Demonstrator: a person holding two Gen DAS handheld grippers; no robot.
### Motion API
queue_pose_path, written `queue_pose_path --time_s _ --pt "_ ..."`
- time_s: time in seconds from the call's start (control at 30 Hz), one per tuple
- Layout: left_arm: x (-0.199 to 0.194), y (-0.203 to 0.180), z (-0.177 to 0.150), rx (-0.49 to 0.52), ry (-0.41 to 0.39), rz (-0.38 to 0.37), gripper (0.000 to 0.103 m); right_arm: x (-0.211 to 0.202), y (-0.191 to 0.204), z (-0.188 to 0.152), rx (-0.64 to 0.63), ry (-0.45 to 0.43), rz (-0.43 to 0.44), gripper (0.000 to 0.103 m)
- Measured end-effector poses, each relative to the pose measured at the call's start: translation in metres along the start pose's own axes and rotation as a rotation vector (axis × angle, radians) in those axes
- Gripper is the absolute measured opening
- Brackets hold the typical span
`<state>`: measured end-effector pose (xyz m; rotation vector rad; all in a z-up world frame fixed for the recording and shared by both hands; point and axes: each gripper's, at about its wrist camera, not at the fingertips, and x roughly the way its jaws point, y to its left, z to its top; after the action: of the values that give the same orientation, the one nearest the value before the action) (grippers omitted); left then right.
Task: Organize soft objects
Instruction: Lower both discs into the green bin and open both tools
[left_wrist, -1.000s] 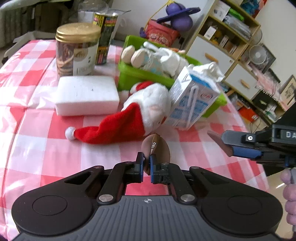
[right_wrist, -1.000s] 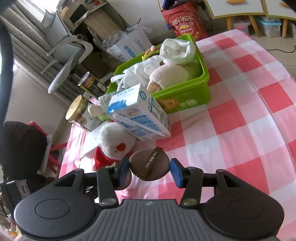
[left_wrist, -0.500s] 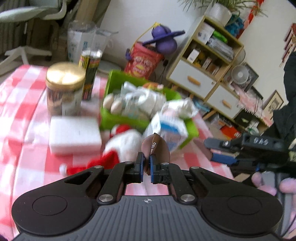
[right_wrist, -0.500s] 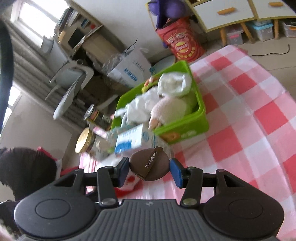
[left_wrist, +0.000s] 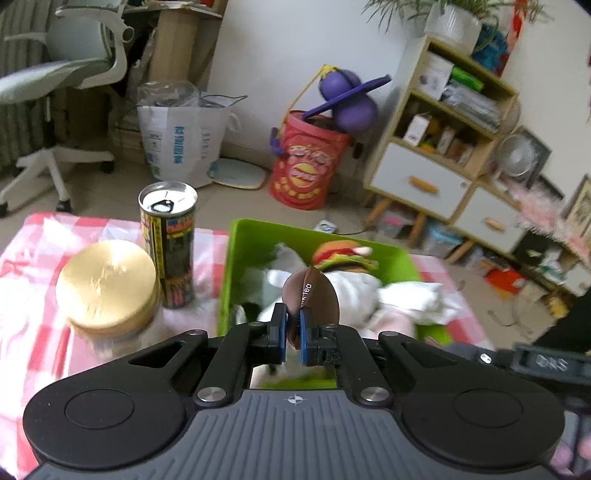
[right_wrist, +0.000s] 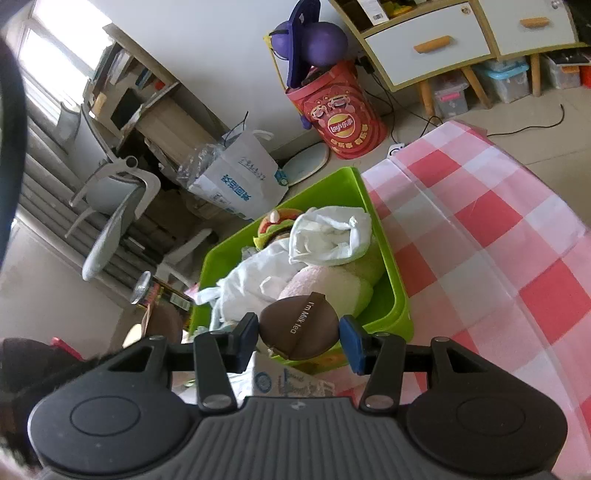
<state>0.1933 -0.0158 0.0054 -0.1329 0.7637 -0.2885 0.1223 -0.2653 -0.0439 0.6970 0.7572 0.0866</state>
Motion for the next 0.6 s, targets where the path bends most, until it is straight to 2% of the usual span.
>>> queue_pose_path --time_s 0.27,0.47,0.57,0.6 --pt "0.044 0.007 0.013 0.026 0.029 0.066 0.003 0.017 0.002 0.001 -0.047 -0.010 -0.044 0.025" --pt "0.057 0.005 0.010 0.055 0.046 0.096 0.004 0.022 0.000 0.002 -0.046 -0.012 -0.037 0.025" --pt "0.057 0.005 0.008 0.062 0.036 0.095 0.012 0.020 -0.001 0.002 -0.033 -0.020 -0.025 0.027" --pt "0.056 0.005 0.007 0.067 0.031 0.089 0.021 0.019 -0.002 0.003 -0.021 -0.017 -0.015 0.029"
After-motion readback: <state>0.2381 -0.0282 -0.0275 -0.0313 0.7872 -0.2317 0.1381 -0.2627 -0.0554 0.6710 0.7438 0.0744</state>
